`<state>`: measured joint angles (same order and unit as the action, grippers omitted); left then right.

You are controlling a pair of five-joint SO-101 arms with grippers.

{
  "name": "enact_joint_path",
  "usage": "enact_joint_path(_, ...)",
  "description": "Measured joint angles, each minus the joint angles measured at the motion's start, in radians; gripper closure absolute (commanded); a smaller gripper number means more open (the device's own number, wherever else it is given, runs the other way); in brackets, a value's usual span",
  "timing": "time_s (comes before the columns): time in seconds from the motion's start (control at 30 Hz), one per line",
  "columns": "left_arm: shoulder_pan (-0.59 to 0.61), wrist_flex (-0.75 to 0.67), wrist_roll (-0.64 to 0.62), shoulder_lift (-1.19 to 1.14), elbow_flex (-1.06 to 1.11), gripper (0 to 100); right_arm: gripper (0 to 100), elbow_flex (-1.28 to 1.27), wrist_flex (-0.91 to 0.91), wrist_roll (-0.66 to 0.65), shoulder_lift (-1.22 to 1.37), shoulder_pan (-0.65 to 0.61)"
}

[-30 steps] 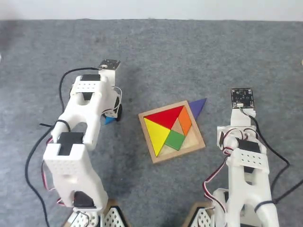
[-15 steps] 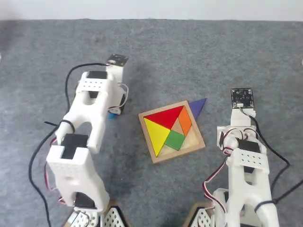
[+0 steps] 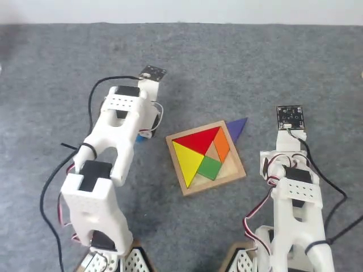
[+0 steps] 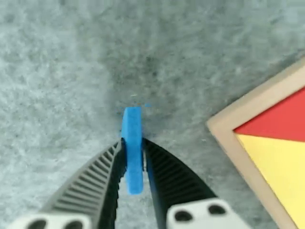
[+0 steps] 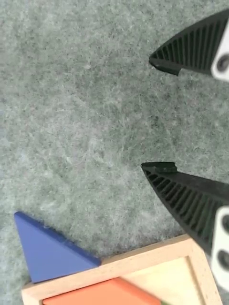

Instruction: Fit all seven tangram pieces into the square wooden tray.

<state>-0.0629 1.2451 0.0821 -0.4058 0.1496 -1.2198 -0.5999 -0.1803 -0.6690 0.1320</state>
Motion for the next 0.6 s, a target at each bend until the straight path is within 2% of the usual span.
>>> enact_joint_path(0.3, -0.081, 0.020, 0.003, -0.002, 0.021, 95, 69.2, 0.000, 0.000, 0.000, 0.000, 0.000)
enact_joint_path(0.53, -0.054, 0.029, 0.008, -0.020, 0.032, 96, 69.2, 0.000, 0.000, 0.000, 0.000, 0.000)
enact_joint_path(0.6, -0.054, 0.029, 0.023, -0.020, 0.032, 93, 69.2, 0.000, 0.000, 0.000, 0.000, -0.002)
